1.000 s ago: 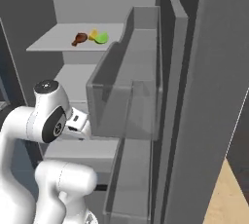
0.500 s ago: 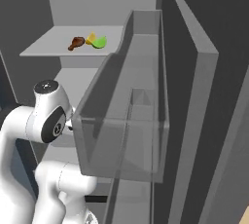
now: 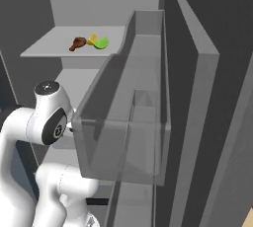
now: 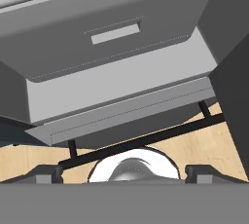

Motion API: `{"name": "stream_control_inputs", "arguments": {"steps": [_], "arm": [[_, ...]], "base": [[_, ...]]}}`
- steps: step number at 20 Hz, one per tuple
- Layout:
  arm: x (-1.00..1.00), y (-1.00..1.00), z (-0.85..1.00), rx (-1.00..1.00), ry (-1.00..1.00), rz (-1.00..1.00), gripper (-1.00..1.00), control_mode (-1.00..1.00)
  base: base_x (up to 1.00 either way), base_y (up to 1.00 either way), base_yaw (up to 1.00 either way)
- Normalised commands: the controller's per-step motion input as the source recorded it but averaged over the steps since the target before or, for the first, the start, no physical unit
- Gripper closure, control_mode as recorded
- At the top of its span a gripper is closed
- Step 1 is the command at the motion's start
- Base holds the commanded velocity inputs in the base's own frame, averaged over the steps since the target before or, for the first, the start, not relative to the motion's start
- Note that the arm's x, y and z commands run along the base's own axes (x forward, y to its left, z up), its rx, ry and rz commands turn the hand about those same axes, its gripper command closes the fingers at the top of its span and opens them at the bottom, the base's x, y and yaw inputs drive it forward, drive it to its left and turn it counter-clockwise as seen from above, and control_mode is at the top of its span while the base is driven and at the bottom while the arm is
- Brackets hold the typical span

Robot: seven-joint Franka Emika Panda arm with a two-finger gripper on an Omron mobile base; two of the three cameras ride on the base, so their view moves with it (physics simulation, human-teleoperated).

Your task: Place one lemon wedge and one chicken drumstick in each tupperware on the nearby counter, to pack two identical lunches.

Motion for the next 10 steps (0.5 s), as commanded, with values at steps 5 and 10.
{"name": "stream_control_inputs", "arguments": {"steps": [5,10], "arm": [[0.00,0.04,0.00,-0.01,-0.02,0.01,-1.00,-1.00],[0.00,0.04,0.22,-0.02,-0.09,0.01,-1.00,-1.00]], "base": [[0.00,0.01,0.00],[0.00,0.00,0.00]]}}
